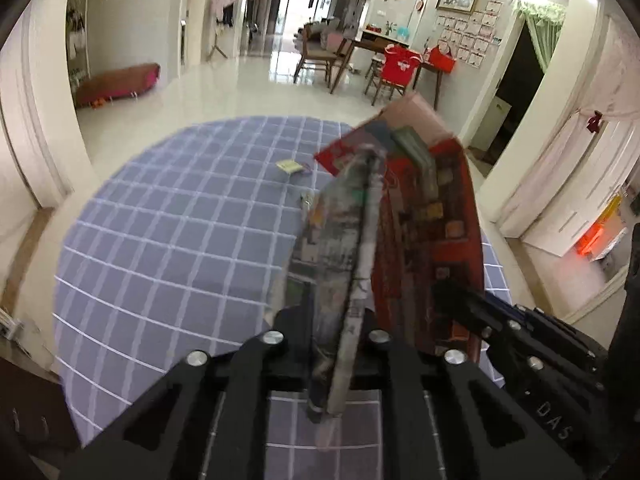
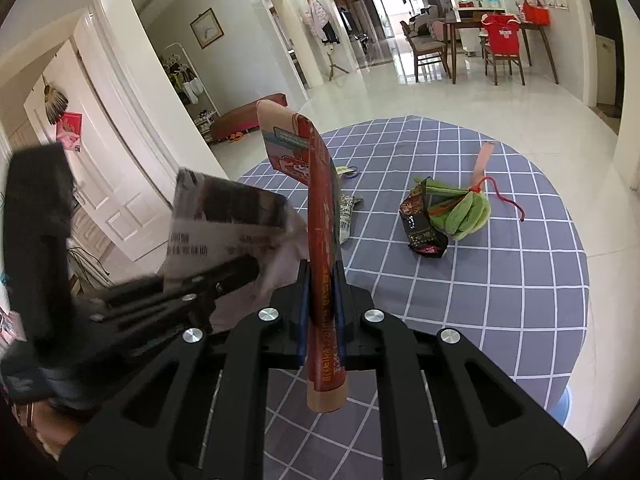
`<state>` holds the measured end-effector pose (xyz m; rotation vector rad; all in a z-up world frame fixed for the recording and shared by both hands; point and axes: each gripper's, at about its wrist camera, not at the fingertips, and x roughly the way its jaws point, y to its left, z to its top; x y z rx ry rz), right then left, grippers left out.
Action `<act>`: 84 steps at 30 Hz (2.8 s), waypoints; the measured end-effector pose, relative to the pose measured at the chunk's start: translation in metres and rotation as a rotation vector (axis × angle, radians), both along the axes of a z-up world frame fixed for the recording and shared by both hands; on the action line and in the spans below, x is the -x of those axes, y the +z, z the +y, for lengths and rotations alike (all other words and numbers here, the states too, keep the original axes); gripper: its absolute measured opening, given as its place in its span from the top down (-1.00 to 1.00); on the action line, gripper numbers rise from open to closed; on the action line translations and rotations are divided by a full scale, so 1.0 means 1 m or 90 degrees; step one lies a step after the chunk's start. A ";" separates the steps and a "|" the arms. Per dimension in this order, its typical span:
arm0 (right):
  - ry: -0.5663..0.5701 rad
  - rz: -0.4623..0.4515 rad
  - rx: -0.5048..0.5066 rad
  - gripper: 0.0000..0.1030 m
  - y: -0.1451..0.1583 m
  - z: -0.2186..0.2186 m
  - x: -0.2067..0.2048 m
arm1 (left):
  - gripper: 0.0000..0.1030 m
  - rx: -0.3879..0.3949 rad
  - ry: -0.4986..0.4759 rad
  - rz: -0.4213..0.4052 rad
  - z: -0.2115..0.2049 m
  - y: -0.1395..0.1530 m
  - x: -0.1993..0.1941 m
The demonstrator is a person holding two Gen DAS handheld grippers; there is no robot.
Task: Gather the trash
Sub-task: 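Carry both items over the blue bin and open both tools to drop them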
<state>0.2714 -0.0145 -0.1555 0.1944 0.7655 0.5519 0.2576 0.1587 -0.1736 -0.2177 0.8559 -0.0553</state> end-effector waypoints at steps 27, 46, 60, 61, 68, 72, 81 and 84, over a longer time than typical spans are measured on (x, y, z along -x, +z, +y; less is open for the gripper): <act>-0.296 -0.066 -0.058 0.79 0.020 -0.236 0.146 | 0.86 0.034 -0.278 -0.083 -0.227 0.031 0.064; -0.473 0.108 -0.066 -0.22 -0.134 -0.349 0.145 | 0.85 -0.072 -0.404 0.067 -0.377 -0.120 0.023; -0.493 0.089 -0.035 -0.22 -0.129 -0.340 0.151 | 0.84 -0.075 -0.429 0.107 -0.390 -0.141 0.011; -0.492 0.089 -0.036 -0.22 -0.128 -0.339 0.151 | 0.84 -0.076 -0.431 0.107 -0.391 -0.141 0.011; -0.510 0.061 -0.038 -0.22 -0.118 -0.342 0.161 | 0.83 -0.076 -0.445 0.109 -0.394 -0.147 -0.001; -0.538 0.041 -0.041 -0.22 -0.111 -0.348 0.167 | 0.77 -0.073 -0.449 0.103 -0.397 -0.148 -0.002; -0.571 0.037 -0.050 -0.24 -0.107 -0.353 0.176 | -0.60 -0.043 -0.397 0.107 -0.380 -0.144 -0.012; -0.563 0.040 -0.050 -0.24 -0.106 -0.349 0.176 | -0.60 -0.042 -0.391 0.097 -0.373 -0.138 -0.009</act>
